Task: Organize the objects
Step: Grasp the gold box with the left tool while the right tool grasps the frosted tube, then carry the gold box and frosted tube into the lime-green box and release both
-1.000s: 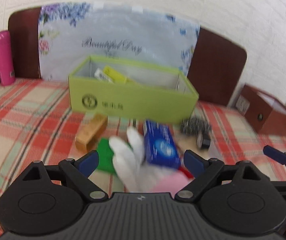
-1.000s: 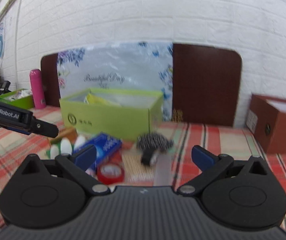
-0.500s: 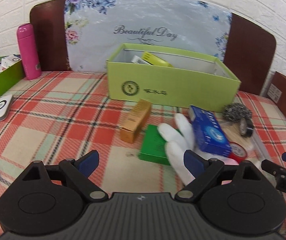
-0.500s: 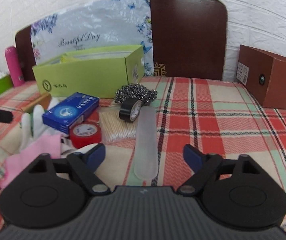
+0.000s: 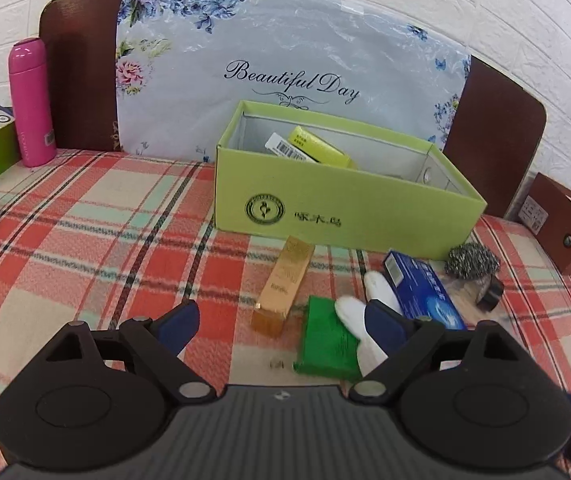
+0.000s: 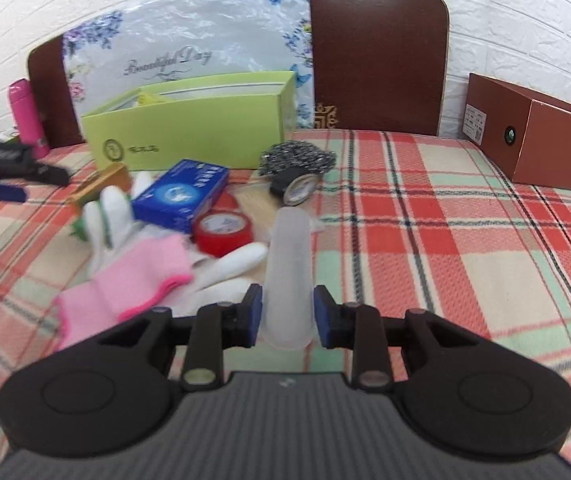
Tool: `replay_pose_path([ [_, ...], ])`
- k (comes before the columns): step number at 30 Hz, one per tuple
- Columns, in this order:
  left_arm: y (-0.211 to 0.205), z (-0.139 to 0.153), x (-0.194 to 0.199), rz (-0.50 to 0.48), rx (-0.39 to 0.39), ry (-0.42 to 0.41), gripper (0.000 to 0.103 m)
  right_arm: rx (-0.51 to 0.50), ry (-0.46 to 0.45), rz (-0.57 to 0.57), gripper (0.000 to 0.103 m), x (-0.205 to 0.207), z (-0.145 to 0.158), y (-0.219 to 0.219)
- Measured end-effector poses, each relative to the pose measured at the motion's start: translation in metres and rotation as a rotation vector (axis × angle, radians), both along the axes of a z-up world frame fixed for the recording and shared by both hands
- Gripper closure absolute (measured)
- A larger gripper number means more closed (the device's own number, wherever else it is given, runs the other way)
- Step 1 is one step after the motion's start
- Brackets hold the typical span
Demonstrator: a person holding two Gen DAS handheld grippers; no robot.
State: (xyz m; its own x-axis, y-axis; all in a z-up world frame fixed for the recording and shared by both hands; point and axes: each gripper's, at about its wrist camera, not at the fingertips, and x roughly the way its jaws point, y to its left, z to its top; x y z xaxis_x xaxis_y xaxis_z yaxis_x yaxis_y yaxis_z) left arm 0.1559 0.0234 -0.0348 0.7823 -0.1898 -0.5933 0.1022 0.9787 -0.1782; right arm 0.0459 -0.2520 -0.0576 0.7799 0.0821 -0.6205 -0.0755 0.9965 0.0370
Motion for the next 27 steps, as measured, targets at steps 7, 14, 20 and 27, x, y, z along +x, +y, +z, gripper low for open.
replay_pose_path([
  [7, -0.013, -0.015, 0.057, -0.069, 0.030, 0.089, 0.036, 0.039, 0.023, -0.006, 0.076, -0.035, 0.007, 0.021],
  [14, 0.008, -0.034, 0.068, -0.073, -0.062, 0.163, 0.078, 0.056, 0.088, 0.034, 0.075, -0.043, 0.003, 0.032],
  [20, 0.024, -0.028, -0.004, -0.083, -0.030, 0.168, 0.078, 0.041, 0.096, 0.018, 0.070, -0.029, -0.006, 0.033],
  [27, 0.018, -0.037, -0.059, -0.083, 0.016, 0.160, 0.054, 0.023, 0.105, -0.007, 0.060, -0.012, -0.012, 0.035],
])
